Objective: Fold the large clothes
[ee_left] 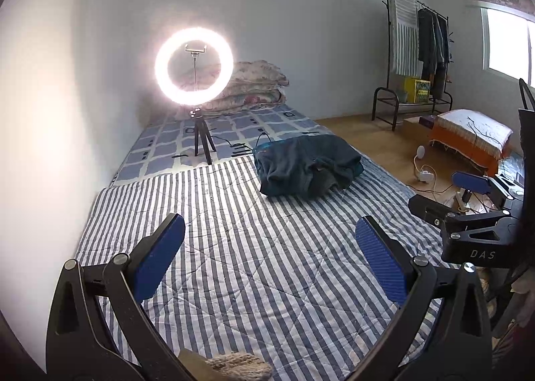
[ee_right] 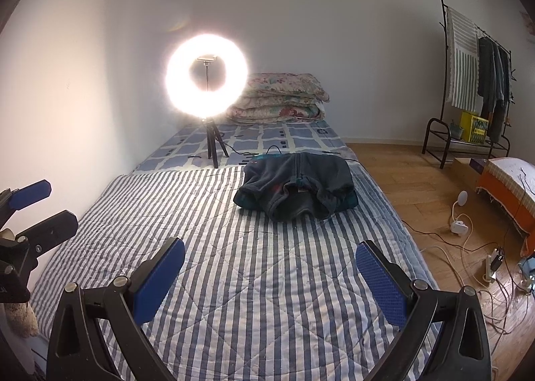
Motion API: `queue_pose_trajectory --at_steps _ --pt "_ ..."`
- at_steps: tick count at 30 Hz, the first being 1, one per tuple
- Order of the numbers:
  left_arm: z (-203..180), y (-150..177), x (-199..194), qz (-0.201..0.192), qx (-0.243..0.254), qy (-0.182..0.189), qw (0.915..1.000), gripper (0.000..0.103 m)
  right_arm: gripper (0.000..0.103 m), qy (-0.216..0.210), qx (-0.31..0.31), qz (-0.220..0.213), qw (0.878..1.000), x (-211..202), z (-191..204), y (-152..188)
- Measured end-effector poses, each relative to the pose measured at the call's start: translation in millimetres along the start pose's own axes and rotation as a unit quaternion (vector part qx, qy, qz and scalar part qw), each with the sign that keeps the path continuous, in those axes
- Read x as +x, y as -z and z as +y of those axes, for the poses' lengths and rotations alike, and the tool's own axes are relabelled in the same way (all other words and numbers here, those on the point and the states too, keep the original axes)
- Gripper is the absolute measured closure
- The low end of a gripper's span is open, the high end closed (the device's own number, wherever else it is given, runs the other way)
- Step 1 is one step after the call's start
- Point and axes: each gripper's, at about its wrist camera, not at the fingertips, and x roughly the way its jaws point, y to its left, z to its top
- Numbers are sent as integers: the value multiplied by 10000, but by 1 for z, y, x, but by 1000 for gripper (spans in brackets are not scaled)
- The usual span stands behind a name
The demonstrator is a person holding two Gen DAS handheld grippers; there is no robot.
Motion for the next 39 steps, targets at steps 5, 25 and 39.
queue_pose_trajectory --at_steps 5,25,39 --pt "1 0 0 -26 15 -30 10000 0 0 -14 17 9 10000 1 0 0" --pt "2 -1 0 45 -66 -17 10000 0 0 -20 41 2 10000 1 4 1" --pt "-1 0 -3 11 -85 -107 9999 0 0 -28 118 21 9999 2 5 0"
